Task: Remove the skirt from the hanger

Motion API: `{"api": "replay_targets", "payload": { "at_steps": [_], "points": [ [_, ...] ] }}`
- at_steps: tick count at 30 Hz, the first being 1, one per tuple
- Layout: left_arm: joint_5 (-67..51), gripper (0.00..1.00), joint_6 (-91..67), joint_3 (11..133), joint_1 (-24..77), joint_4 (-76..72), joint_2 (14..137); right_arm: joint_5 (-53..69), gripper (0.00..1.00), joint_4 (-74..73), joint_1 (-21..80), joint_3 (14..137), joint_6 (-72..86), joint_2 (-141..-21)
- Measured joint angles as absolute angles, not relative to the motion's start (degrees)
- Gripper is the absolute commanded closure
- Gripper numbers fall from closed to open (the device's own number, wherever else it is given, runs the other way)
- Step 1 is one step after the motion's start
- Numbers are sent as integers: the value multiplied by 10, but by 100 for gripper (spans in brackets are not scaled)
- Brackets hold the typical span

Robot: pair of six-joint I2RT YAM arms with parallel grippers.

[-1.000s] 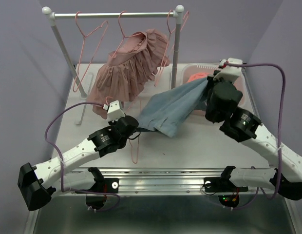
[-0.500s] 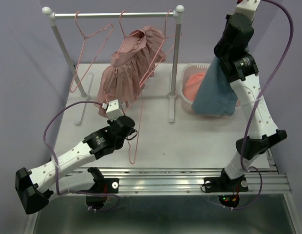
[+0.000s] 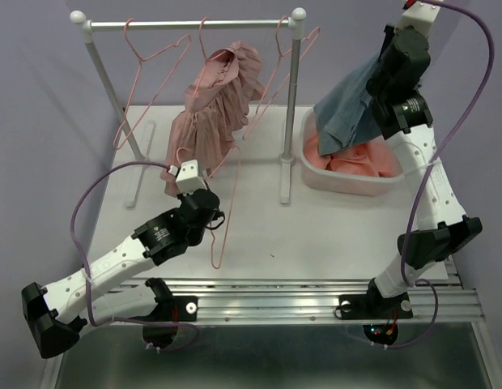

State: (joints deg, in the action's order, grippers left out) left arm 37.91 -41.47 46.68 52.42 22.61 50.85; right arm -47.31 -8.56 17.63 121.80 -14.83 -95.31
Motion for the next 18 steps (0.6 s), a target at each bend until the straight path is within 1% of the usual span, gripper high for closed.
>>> {"api": "replay_targets", "payload": {
  "at_steps": [5,9,12,14,15,17,18],
  "points": [
    [382,100,-386,495,524,203,510,-426,99,-61,127,1022,-73,-936],
    [387,100,-368,512,524,190,518,-390,99,-69,104,893,-11,-942],
    [388,100,-355,525,524,188,529,-362,98,-72,88,818,36,-953],
    [390,100,-345,535,524,186,535,-338,87,-66,77,788,63,-966],
    [392,100,-340,542,524,185,538,-324,70,-62,69,773,75,-975],
    [397,100,-330,555,524,183,543,-299,49,-59,58,750,99,-997],
    [400,100,-324,564,524,183,548,-289,25,-60,52,742,106,-1009]
  ]
}}
